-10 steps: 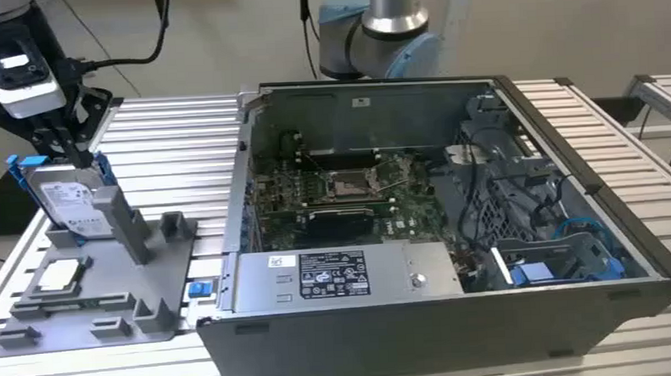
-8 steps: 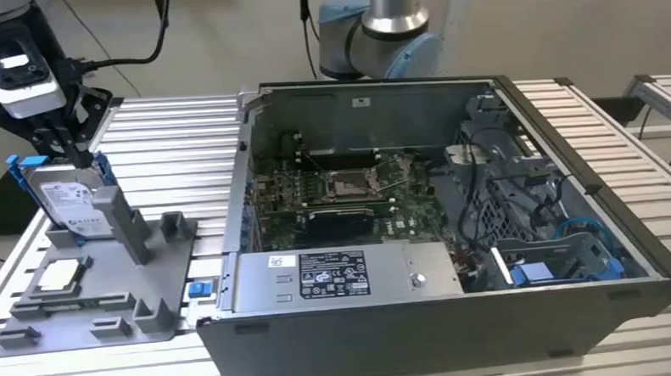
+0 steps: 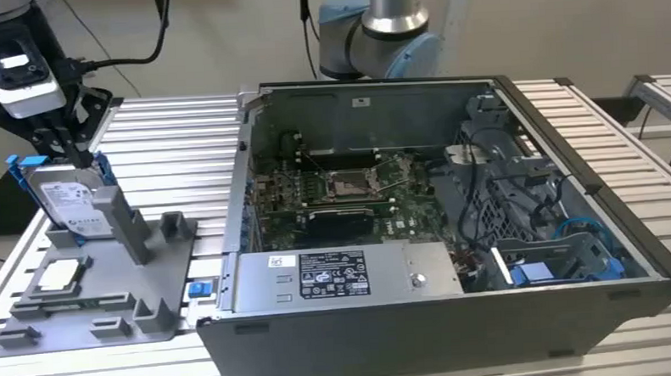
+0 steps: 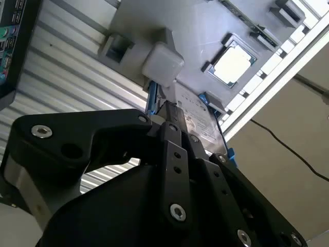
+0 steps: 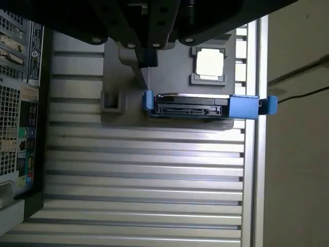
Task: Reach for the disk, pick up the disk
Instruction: 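Reach for the disk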
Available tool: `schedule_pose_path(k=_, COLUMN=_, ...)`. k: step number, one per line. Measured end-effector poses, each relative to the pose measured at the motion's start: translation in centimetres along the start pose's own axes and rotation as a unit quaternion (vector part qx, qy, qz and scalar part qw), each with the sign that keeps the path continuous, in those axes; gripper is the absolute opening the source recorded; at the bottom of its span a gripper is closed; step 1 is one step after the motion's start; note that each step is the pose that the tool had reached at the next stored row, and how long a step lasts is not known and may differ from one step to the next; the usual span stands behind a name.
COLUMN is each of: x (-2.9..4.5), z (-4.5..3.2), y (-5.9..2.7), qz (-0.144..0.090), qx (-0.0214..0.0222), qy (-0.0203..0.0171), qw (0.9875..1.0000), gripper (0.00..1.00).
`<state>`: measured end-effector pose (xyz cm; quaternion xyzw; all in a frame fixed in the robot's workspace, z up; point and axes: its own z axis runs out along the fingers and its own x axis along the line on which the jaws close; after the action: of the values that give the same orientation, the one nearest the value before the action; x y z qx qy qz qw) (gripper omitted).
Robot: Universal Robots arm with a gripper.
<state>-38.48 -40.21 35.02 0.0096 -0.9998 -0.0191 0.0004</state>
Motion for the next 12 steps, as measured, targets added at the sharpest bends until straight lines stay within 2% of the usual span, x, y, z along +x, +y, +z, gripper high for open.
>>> schedule_pose_path(k=2, x=0.02, z=0.0, y=0.12, qz=0.0, qx=0.0001, qy=0.0, qw=1.0, gripper=0.0)
schedule_pose_path(k=7, x=0.65, z=0.08, y=2.03, qz=0.0, qx=0.0, qy=0.0, qw=1.0, gripper=0.0)
schedule_pose_path(k=12, x=2.8, z=0.12, y=2.99, qz=0.0, qx=0.0, qy=-0.0001, qw=1.0, gripper=0.0)
